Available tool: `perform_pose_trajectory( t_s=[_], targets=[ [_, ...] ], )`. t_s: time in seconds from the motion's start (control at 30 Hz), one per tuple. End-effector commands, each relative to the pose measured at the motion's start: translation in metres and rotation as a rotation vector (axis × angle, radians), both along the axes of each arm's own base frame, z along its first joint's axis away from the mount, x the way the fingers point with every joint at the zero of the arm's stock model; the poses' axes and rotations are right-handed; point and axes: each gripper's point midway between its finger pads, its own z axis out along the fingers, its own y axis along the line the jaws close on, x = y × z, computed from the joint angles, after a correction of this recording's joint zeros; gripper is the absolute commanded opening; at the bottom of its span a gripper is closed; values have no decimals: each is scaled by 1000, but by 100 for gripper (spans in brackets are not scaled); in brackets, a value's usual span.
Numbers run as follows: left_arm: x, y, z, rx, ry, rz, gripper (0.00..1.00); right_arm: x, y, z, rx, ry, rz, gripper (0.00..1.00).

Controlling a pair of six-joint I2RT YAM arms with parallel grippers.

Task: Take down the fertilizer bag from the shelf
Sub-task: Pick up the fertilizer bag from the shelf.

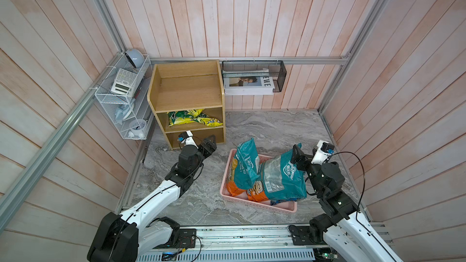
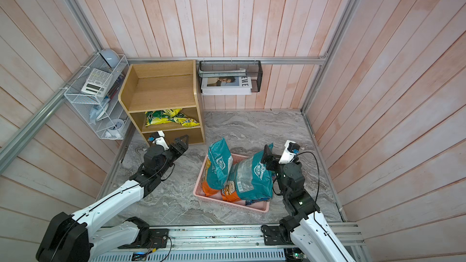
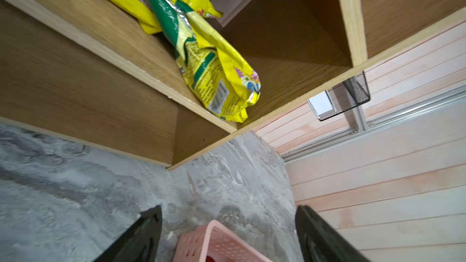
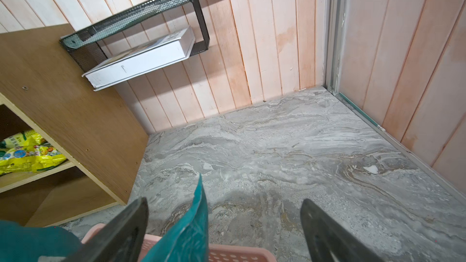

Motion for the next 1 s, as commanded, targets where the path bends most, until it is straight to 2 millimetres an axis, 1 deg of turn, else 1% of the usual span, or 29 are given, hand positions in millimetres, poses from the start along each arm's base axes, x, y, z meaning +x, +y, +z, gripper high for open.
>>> perform_pose_trajectory(
  t_s=[0.0,0.1,0.17,0.27,0.33,0.43,0.67,0.8,0.9,0.97],
  targets=[
    [11,-17,36,-143,-80,-105,89,-3,5,8,20,-39,35,98],
    [17,-22,42,-164,-82,-120,89,-1,5,6,16,-31,34,98],
    [23,-18,39,-166,-65,-93,88,0,7,6,11,-24,39,98],
    [33,-6,34,-181,-42,-39,78,2,10,4,11,-14,53,98],
    [39,-1,34,-198,-41,-24,75,2,10,4,11,-15,52,98],
    [45,2,39,-194,-47,-3,74,1,9,5,13,-19,48,98],
    [63,0,40,-184,-30,5,74,0,7,6,12,-22,39,98],
    [78,0,33,-195,3,10,74,2,7,4,6,-13,37,98],
    [86,2,22,-210,33,26,73,3,7,3,5,-11,33,98],
    [91,3,15,-214,51,37,70,3,7,3,3,-11,33,98]
  ],
)
